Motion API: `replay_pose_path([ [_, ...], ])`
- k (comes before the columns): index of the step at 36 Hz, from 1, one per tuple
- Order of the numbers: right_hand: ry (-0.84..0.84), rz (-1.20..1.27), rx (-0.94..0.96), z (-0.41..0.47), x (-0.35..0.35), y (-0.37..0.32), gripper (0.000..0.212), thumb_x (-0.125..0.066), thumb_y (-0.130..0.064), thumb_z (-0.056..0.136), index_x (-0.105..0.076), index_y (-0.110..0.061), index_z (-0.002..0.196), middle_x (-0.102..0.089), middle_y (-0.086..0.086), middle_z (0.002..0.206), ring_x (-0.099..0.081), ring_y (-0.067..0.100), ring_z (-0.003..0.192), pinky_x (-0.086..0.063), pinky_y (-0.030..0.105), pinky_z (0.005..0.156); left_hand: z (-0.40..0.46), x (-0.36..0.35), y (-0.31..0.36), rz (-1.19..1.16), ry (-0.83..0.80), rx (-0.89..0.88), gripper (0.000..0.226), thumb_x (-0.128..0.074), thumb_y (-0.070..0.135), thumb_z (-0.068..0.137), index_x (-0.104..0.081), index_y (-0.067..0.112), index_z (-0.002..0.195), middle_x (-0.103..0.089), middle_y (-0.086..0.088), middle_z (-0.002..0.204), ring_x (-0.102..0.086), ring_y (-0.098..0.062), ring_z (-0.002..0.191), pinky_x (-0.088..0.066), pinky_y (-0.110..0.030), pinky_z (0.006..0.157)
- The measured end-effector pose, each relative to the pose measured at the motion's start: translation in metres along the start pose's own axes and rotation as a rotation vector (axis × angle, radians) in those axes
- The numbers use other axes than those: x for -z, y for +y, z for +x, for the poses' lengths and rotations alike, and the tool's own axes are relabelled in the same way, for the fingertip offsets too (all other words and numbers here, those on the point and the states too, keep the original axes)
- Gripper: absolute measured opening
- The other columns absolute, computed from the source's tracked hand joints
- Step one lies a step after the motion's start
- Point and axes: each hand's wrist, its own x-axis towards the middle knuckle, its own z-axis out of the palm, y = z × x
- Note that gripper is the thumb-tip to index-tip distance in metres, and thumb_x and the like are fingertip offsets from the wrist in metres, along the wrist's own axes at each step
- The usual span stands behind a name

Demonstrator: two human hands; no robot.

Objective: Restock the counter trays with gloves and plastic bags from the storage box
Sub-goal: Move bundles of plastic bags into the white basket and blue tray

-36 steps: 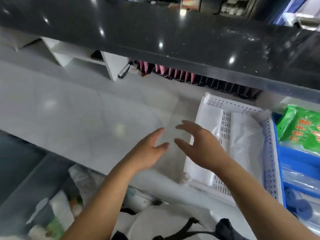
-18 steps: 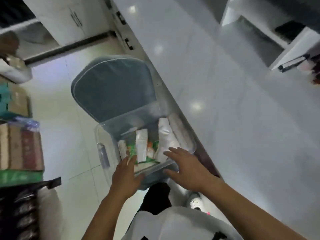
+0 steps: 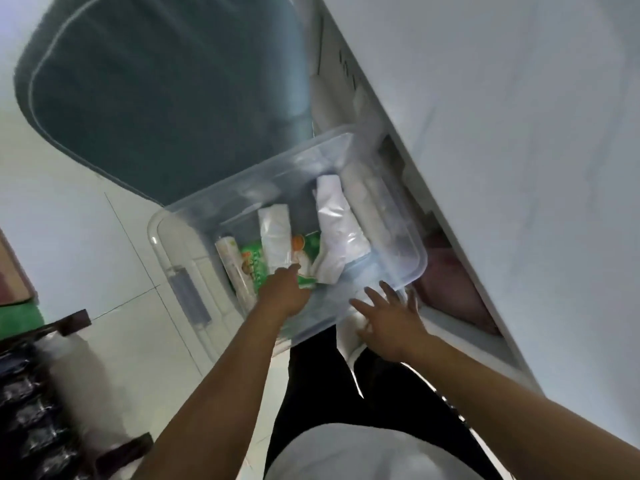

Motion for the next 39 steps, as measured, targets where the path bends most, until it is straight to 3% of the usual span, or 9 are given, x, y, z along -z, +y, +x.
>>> replay_pose_path([
  [11, 0.125, 0.142, -0.081, 0.008, -0.025, 0.008, 0.054, -0.034, -0.054, 0.095, -0.025, -0.047, 0.148, -0.014, -0.015, 0.163, 0.012, 0.01, 0.15, 0.017, 0.056, 0.114, 0.163, 0.0, 0.068, -0.439, -0.025, 0.196, 0.052, -0.062, 0.021, 0.087, -0.05, 0.001, 0.133, -0.059, -0.023, 0.13, -0.061, -0.038, 0.114, -0.052, -0.046, 0.097],
  [13, 0.137, 0.218, -0.089, 0.009, -0.026, 0.009, 0.052, -0.032, -0.053, 0.096, -0.028, -0.046, 0.147, -0.016, -0.017, 0.162, 0.014, 0.006, 0.149, 0.018, 0.051, 0.114, 0.179, -0.008, 0.074, -0.466, 0.001, 0.234, 0.048, -0.063, 0.018, 0.087, -0.054, 0.002, 0.132, -0.061, -0.02, 0.13, -0.061, -0.037, 0.117, -0.052, -0.035, 0.093],
  [16, 0.153, 0.294, -0.096, 0.009, -0.026, 0.008, 0.049, -0.035, -0.049, 0.097, -0.032, -0.044, 0.146, -0.018, -0.018, 0.161, 0.016, 0.003, 0.148, 0.011, 0.05, 0.117, 0.191, -0.021, 0.081, -0.516, 0.05, 0.243, 0.039, -0.058, 0.014, 0.094, -0.057, 0.003, 0.132, -0.061, -0.015, 0.133, -0.06, -0.031, 0.122, -0.051, -0.013, 0.064],
  [19, 0.138, 0.346, -0.104, 0.008, -0.025, 0.007, 0.049, -0.038, -0.044, 0.098, -0.033, -0.041, 0.146, -0.017, -0.017, 0.162, 0.017, 0.004, 0.148, 0.005, 0.054, 0.119, 0.192, -0.027, 0.08, -0.498, 0.054, 0.24, 0.03, -0.059, 0.011, 0.094, -0.063, 0.004, 0.123, -0.066, -0.013, 0.125, -0.062, -0.032, 0.119, -0.051, -0.024, 0.084],
  [24, 0.13, 0.384, -0.114, 0.006, -0.018, 0.004, 0.049, -0.04, -0.043, 0.098, -0.035, -0.038, 0.146, -0.017, -0.015, 0.162, 0.016, 0.006, 0.149, 0.003, 0.055, 0.119, 0.194, -0.025, 0.07, -0.523, 0.127, 0.265, 0.041, -0.052, 0.005, 0.088, -0.057, -0.001, 0.128, -0.064, -0.022, 0.126, -0.063, -0.036, 0.115, -0.055, -0.043, 0.095],
  [26, 0.114, 0.388, -0.122, 0.004, -0.013, 0.003, 0.049, -0.04, -0.043, 0.098, -0.035, -0.038, 0.147, -0.017, -0.014, 0.162, 0.015, 0.005, 0.149, 0.004, 0.054, 0.119, 0.183, -0.02, 0.068, -0.509, 0.127, 0.215, 0.039, -0.055, 0.005, 0.085, -0.061, 0.001, 0.124, -0.066, -0.017, 0.122, -0.064, -0.035, 0.11, -0.055, -0.038, 0.089],
  [31, 0.144, 0.525, -0.133, -0.008, 0.013, -0.001, 0.049, -0.047, -0.042, 0.097, -0.039, -0.038, 0.145, -0.036, -0.012, 0.155, -0.01, 0.008, 0.149, -0.003, 0.045, 0.121, 0.13, 0.0, 0.066, -0.522, 0.172, 0.024, 0.018, -0.064, 0.009, 0.085, -0.064, 0.006, 0.103, -0.07, -0.012, 0.103, -0.066, -0.027, 0.093, -0.051, -0.026, 0.066],
  [35, 0.246, 0.637, -0.093, -0.029, 0.039, -0.004, 0.046, -0.055, -0.04, 0.094, -0.049, -0.034, 0.14, -0.051, -0.011, 0.144, -0.043, 0.01, 0.133, -0.027, 0.026, 0.109, 0.074, 0.019, 0.061, -0.718, 0.185, -0.074, 0.029, -0.067, 0.01, 0.087, -0.062, 0.013, 0.116, -0.068, -0.006, 0.115, -0.064, -0.026, 0.105, -0.054, -0.038, 0.091],
  [39, 0.327, 0.764, -0.042, -0.05, 0.064, -0.01, 0.044, -0.06, -0.042, 0.091, -0.053, -0.04, 0.134, -0.055, -0.019, 0.135, -0.054, 0.0, 0.113, -0.036, 0.012, 0.093, 0.015, 0.043, 0.054, -0.866, 0.198, -0.154, 0.027, -0.067, 0.013, 0.09, -0.063, 0.037, 0.101, -0.068, 0.012, 0.107, -0.064, -0.019, 0.106, -0.054, -0.036, 0.088],
])
